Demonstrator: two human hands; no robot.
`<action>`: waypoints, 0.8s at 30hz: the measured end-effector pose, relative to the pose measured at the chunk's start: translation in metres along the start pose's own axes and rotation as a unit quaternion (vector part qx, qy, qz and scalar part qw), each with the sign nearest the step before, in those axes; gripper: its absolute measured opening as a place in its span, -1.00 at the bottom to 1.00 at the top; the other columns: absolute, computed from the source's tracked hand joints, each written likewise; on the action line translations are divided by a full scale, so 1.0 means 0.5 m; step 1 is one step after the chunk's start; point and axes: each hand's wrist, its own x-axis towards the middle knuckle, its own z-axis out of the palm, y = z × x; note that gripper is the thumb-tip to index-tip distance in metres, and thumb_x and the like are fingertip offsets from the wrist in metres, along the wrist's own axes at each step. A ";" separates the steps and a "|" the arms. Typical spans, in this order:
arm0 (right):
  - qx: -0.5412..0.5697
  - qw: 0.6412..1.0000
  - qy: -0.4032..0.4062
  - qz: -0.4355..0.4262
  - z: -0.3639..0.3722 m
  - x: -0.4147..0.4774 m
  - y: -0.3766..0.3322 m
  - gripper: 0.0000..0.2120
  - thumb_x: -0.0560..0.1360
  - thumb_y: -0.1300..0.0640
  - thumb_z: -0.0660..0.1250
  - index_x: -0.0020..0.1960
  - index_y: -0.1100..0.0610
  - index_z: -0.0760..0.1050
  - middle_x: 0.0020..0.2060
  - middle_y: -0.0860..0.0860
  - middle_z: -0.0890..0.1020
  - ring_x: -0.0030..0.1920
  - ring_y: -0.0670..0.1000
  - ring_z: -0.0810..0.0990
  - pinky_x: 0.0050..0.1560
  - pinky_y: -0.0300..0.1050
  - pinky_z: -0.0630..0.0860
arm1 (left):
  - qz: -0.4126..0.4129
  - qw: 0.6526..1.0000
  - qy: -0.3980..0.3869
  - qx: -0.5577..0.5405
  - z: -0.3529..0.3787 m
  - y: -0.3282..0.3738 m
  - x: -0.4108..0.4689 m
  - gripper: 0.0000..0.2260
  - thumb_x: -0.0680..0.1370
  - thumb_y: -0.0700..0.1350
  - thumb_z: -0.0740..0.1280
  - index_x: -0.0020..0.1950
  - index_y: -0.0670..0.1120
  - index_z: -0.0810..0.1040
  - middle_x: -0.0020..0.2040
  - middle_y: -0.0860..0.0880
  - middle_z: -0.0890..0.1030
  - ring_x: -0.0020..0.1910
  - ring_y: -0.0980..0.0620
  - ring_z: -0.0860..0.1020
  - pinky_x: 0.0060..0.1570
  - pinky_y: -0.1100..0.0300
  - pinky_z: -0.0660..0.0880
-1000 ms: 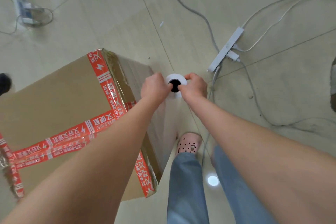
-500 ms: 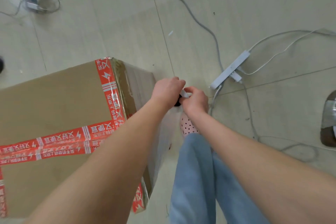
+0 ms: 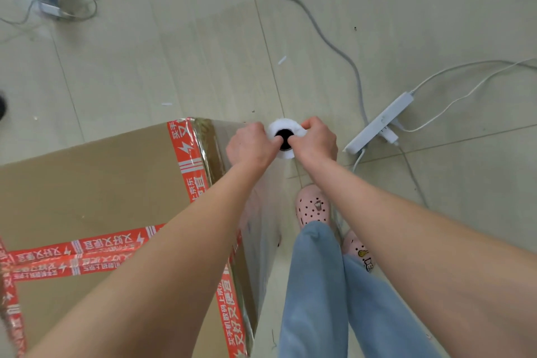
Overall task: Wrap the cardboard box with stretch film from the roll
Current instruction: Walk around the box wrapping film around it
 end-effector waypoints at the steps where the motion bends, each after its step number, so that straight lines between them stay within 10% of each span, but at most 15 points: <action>1: 0.002 1.000 0.005 0.000 0.003 0.001 -0.005 -0.84 0.45 0.18 0.30 0.02 0.06 0.44 -0.18 -0.02 0.49 -0.17 0.08 0.48 -0.21 -0.16 0.34 | 0.025 1.000 -0.009 0.015 -0.003 0.000 0.006 -0.78 0.47 0.02 0.29 -0.01 -0.11 0.46 -0.05 -0.10 0.58 -0.06 -0.15 0.55 -0.24 0.15 0.34; 7: 0.012 1.000 0.004 0.007 0.007 0.001 -0.014 -0.85 0.47 0.17 0.28 0.02 0.02 0.48 -0.13 -0.01 0.53 -0.13 0.09 0.53 -0.15 -0.14 0.43 | 0.272 0.944 -0.061 0.177 -0.034 0.036 0.047 -0.70 0.53 -0.15 0.26 0.26 -0.09 0.38 0.11 -0.08 0.49 0.00 -0.15 0.56 -0.29 0.09 0.32; 13: -0.020 1.000 -0.016 -0.005 0.000 0.028 -0.041 -0.77 0.48 0.14 0.30 0.12 0.00 0.52 -0.04 0.03 0.60 -0.07 0.11 0.52 -0.14 -0.17 0.35 | 0.300 0.922 -0.036 0.242 -0.053 0.063 0.080 -0.80 0.54 -0.19 0.22 0.16 -0.10 0.45 0.03 -0.09 0.50 -0.04 -0.14 0.55 -0.29 0.10 0.30; 24: -0.087 0.993 -0.002 -0.082 -0.018 0.084 -0.124 -0.74 0.45 0.17 0.28 0.12 -0.02 0.44 0.09 -0.01 0.55 0.00 0.08 0.56 -0.14 -0.15 0.34 | -0.012 0.994 0.018 -0.103 -0.084 0.045 0.104 -0.89 0.45 -0.11 0.30 -0.18 -0.11 0.41 -0.14 -0.16 0.58 -0.11 -0.17 0.52 -0.28 0.15 0.27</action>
